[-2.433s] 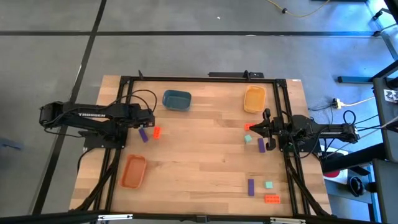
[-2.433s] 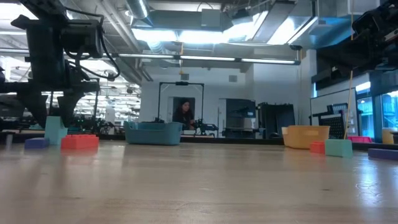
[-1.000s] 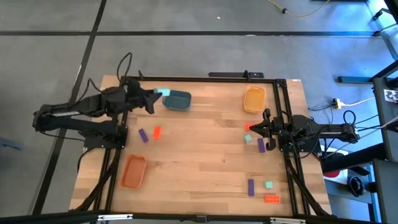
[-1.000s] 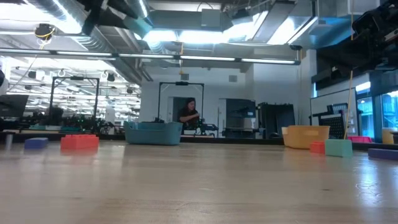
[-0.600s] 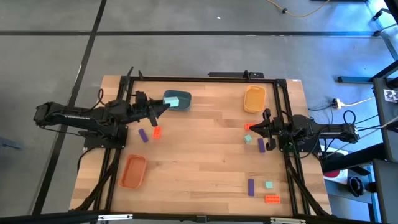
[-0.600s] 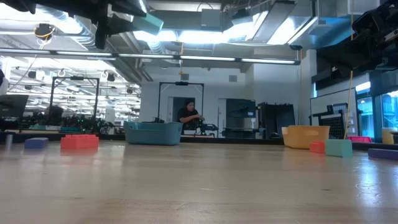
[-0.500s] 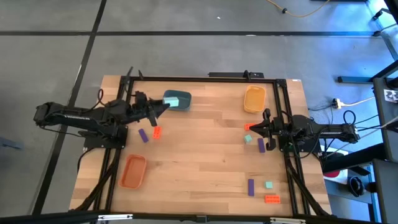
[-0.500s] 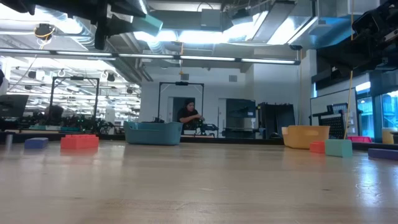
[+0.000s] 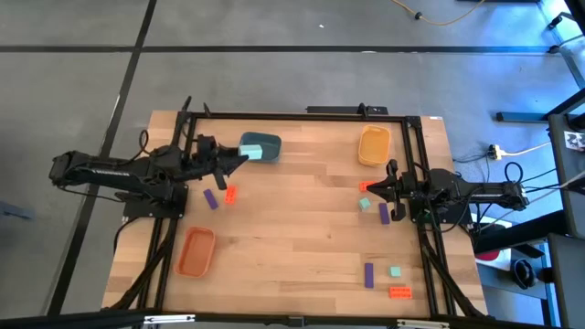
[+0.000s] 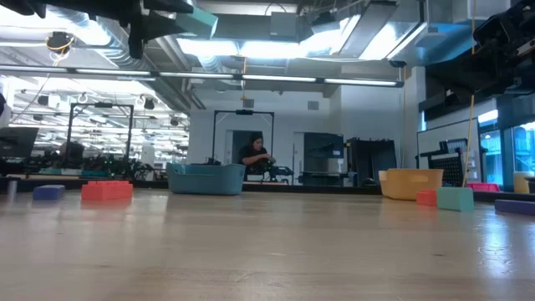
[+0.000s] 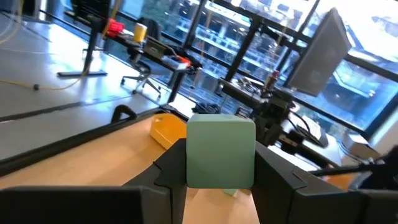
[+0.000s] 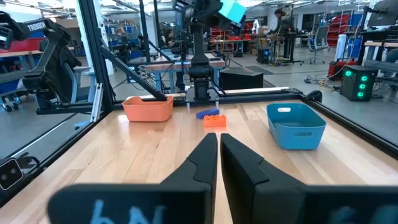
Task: Sort & place blocks by color
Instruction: Put the left sky blue block into the blue bin
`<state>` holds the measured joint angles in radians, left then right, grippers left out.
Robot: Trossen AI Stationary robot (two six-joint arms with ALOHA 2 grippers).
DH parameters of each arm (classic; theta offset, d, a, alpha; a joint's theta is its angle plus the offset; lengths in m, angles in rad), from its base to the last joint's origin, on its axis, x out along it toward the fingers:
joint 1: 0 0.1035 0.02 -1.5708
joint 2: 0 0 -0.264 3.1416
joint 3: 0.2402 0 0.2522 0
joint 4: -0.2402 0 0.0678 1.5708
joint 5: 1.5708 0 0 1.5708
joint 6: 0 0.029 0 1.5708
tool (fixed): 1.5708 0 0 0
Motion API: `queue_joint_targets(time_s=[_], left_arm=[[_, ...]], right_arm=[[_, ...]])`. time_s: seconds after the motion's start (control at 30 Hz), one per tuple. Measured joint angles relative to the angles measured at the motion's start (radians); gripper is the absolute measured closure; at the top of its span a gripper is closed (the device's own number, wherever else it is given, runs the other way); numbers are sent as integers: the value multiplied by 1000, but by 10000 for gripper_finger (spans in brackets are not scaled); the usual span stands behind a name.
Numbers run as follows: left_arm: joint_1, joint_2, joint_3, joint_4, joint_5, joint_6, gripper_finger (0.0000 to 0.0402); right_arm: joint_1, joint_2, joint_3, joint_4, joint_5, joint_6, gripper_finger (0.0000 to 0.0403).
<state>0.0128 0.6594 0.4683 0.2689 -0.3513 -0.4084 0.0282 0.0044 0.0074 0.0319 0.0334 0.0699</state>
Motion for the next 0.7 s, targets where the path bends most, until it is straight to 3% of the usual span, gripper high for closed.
queue_joint_targets(time_s=[0.23, 0.7], left_arm=[[0, 0, 0, 52, 110, -6, 277], [0, 15, 0, 55, 72, 64, 277]], right_arm=[[0, 0, 0, 0, 0, 0, 378], [0, 0, 0, 0, 0, 0, 378]])
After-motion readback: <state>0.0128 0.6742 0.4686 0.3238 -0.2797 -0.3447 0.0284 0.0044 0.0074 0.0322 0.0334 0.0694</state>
